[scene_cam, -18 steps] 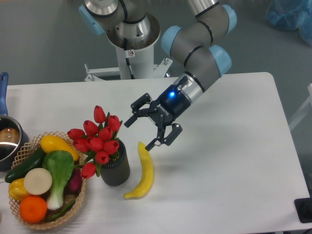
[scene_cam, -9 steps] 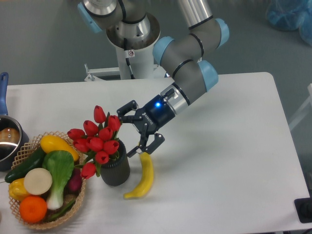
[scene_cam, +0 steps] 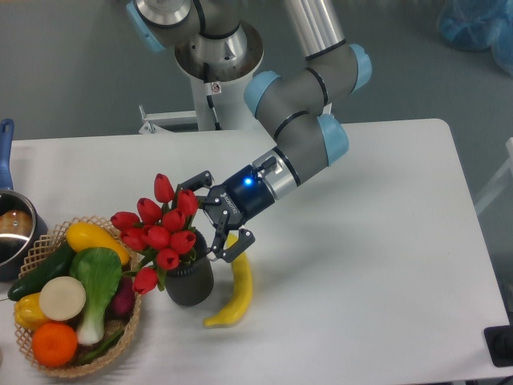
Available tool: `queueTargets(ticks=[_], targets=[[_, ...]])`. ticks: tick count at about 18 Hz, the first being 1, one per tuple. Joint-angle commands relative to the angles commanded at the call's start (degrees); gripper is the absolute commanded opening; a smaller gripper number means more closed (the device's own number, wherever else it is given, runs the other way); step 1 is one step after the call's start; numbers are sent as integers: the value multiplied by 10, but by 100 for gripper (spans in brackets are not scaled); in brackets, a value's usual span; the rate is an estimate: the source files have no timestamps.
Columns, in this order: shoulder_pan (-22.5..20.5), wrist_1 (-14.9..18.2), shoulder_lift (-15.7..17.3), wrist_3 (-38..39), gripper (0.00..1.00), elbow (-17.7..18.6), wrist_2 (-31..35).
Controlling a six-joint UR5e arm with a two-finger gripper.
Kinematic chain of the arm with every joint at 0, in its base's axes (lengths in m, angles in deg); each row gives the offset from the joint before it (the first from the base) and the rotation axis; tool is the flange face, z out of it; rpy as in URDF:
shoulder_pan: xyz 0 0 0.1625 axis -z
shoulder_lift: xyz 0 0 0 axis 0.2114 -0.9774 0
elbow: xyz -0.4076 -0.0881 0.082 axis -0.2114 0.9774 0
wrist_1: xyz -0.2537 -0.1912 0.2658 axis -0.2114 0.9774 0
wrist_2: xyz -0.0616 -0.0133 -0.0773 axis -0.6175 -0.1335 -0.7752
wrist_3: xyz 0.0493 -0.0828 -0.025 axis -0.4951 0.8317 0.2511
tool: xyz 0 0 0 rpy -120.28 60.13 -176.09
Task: Pick up the flowers from the vase
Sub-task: 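Close the gripper around the tulip stems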
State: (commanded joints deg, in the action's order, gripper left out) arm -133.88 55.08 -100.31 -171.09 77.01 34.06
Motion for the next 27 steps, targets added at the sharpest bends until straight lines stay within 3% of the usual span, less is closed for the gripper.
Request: queueTargets(ticks=[8,9,11,13,22,27], targets=[[9,-1,-7,-1,100,-4,0],[10,-1,-7,-1,98,-4,0],[10,-2,-7,-5,83,-4,1],[10,-2,-8,-9,74,-4,1],[7,-4,-9,-21,59,-4,1],[4,-5,-5,-20,57,-4,0]])
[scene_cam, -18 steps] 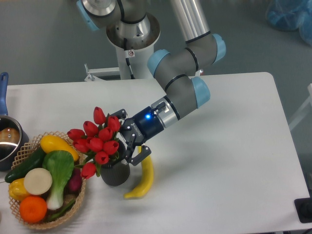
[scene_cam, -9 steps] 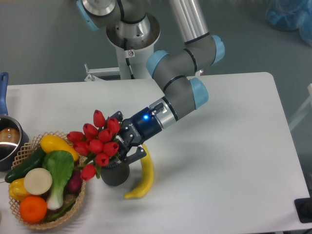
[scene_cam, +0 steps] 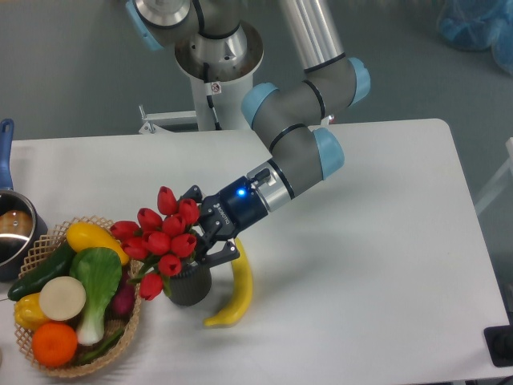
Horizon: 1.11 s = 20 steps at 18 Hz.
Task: Pick up the flowers from the vase
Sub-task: 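Close the gripper around the tulip stems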
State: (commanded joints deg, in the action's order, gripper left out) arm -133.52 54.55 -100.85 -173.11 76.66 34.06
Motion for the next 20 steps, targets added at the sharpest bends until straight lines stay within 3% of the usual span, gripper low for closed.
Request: queueTargets(ticks=[8,20], targets=[[0,0,7,4,55,10,-17],[-3,3,59,32,55,14,-101]])
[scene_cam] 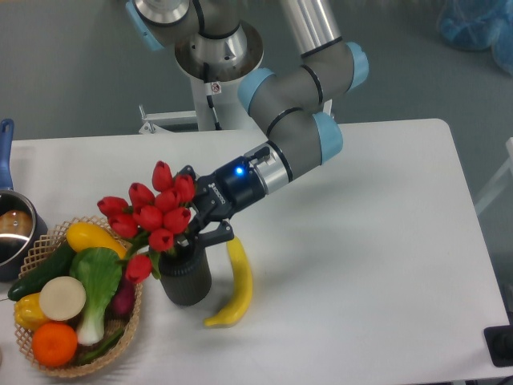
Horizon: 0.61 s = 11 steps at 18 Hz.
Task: Pick up the flowers from the vase
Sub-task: 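Lift the gripped tulips straight up out of the dark vase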
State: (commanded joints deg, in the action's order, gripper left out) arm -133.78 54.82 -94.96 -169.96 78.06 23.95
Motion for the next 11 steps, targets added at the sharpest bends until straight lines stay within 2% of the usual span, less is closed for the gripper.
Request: queueTargets(ticks=[4,8,11], targets=[[-11,-1,25,51,55,-4,0],[-16,1,40,70,55,-4,-4],[-31,1,45,84,55,-8,-41]])
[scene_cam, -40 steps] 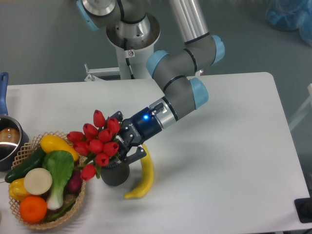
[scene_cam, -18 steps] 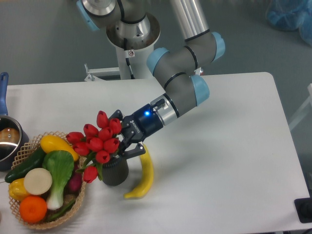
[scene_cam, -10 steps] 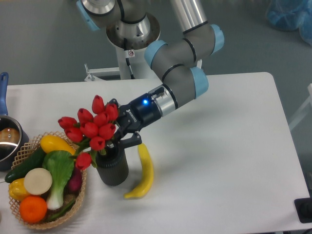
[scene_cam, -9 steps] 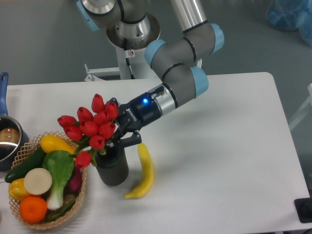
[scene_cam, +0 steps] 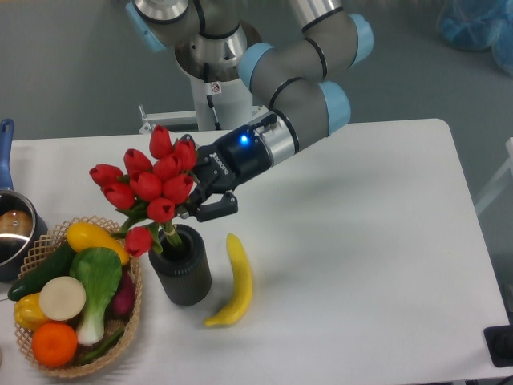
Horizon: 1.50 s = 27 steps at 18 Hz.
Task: Pick up the flowers from the vase
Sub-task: 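Lift the gripped tulips straight up out of the dark vase, then raise the tulip bunch higher, moving it away from the vase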
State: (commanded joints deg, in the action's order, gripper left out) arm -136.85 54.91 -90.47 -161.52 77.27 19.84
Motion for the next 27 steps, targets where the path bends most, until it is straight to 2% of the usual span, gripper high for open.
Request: queueTargets(ticks=[8,12,16,20,27], targets=[[-16,2,6,18,55,-8,-63],[-18,3,7,19,55,-9,-71],[-17,5,6,19,55,-9,-114],[-20,7,4,19,55,-8,-131],[-55,6,4,18,55,-15,-121]])
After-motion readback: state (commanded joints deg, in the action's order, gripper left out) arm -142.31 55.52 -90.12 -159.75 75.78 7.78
